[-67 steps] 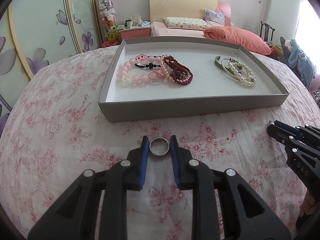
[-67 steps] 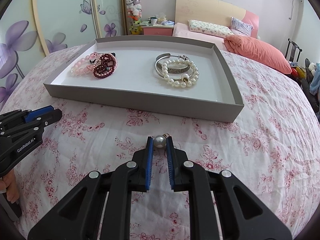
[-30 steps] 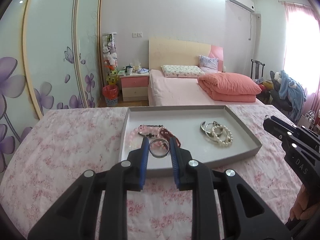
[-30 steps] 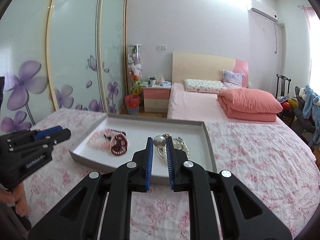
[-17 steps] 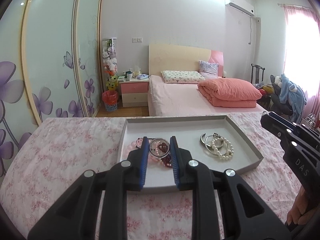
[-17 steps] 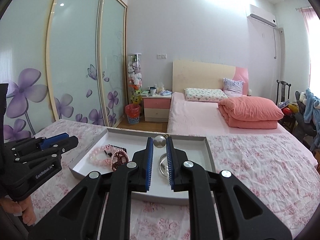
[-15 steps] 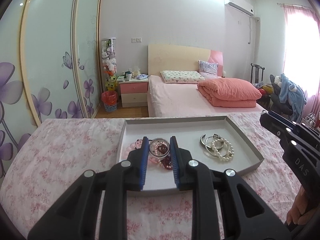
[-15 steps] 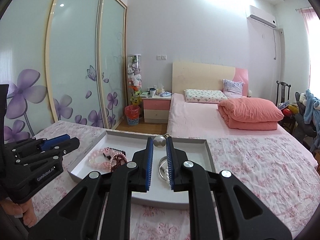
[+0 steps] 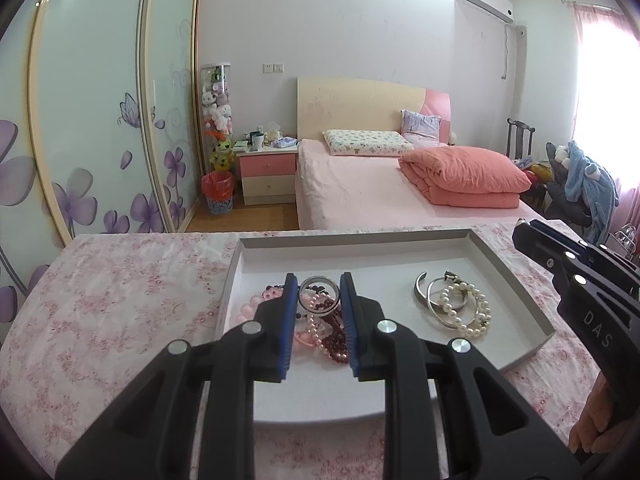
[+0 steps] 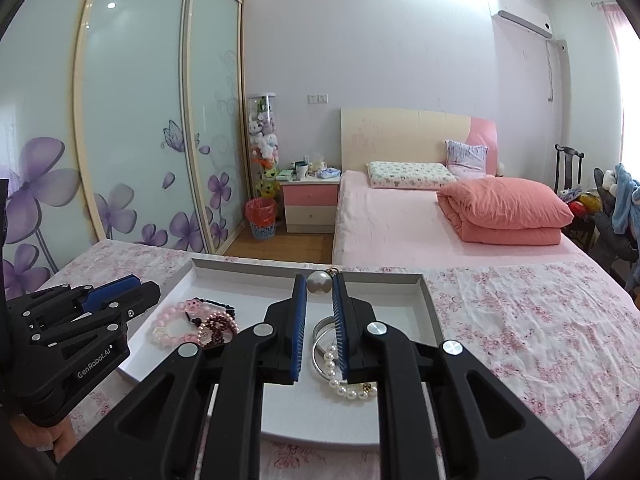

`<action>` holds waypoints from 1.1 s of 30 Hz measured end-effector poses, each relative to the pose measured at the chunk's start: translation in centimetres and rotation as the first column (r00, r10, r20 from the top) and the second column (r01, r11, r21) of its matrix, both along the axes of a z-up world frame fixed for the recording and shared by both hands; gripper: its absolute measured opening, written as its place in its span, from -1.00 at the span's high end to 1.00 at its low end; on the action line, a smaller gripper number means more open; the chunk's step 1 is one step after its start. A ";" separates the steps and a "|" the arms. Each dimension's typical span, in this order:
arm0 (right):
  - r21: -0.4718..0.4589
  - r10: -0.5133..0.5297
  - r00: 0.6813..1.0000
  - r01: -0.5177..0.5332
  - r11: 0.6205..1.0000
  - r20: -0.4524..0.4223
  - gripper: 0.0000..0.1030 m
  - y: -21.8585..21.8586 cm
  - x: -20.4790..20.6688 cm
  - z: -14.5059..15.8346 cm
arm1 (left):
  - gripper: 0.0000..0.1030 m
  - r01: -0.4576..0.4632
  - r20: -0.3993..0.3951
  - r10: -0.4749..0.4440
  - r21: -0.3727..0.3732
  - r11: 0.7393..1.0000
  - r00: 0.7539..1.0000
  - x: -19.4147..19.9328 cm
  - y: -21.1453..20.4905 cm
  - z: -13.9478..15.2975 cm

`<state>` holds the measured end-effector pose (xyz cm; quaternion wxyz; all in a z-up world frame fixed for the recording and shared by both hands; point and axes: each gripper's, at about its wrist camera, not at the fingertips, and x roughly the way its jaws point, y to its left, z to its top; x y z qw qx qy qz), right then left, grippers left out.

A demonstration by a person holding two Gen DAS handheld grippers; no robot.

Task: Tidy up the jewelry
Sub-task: 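Carry the silver ring and pearl earring over the white tray with both grippers, then open both grippers to drop the ring and earring into the tray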

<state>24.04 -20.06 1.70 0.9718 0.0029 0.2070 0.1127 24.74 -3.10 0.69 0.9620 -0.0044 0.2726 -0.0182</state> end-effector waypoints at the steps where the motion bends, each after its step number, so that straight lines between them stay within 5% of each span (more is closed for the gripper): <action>1: 0.000 0.000 1.000 0.000 1.000 -0.005 0.72 0.1 0.3 -0.1 | 0.57 0.000 -0.003 0.000 0.000 1.000 1.000 0.3 0.0 -0.1; 19: 0.030 0.036 0.988 -0.031 0.999 -0.150 0.70 0.6 3.7 -3.5 | 0.55 0.027 -0.097 -0.027 -0.005 1.000 0.995 4.3 -0.2 -3.5; 23: 0.045 0.028 0.986 -0.021 0.999 -0.162 0.34 0.3 3.8 -3.8 | 0.47 0.022 -0.116 -0.024 -0.021 1.000 0.993 4.6 0.1 -3.9; 33: 0.044 0.014 0.989 -0.007 0.999 -0.148 0.33 0.1 3.1 -3.1 | 0.35 0.004 -0.119 -0.012 -0.062 0.998 0.993 4.1 1.5 -3.4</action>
